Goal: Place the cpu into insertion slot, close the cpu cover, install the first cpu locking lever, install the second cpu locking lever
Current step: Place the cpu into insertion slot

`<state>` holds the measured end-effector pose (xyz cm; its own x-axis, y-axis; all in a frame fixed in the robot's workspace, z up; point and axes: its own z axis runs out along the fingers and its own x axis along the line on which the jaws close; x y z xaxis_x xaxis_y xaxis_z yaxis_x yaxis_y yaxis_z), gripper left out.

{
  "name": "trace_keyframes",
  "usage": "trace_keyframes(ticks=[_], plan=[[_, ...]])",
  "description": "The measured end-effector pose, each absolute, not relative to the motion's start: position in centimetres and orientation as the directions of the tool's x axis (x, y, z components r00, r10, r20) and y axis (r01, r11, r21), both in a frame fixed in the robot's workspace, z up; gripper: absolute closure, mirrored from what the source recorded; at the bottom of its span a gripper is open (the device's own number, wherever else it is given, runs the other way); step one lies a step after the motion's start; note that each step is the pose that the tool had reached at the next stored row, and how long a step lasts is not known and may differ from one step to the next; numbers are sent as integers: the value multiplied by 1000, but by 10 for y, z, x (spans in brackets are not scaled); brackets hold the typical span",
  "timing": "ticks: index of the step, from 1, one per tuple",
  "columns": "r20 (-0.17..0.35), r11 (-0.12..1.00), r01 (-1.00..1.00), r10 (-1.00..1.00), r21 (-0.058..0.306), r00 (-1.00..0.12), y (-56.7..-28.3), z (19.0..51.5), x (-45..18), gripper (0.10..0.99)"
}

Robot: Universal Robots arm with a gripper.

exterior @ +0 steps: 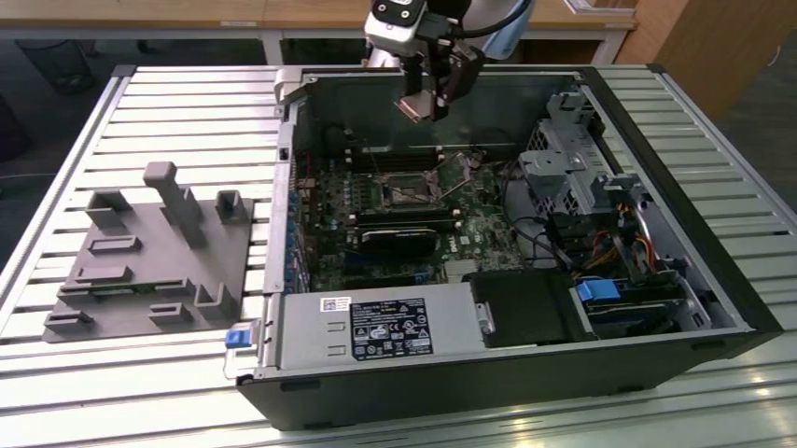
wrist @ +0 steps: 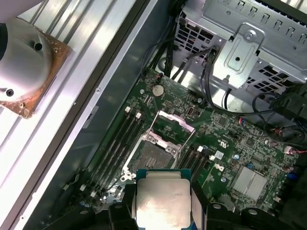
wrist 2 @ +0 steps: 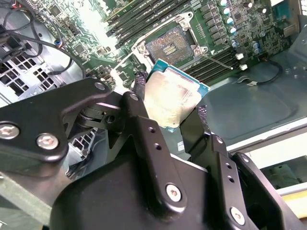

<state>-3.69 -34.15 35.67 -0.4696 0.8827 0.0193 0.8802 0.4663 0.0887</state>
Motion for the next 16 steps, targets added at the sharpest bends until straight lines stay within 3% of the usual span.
trace_keyframes(ticks=[16], plan=[[19,393,915,918,89,-396,-342,356,-37,545]])
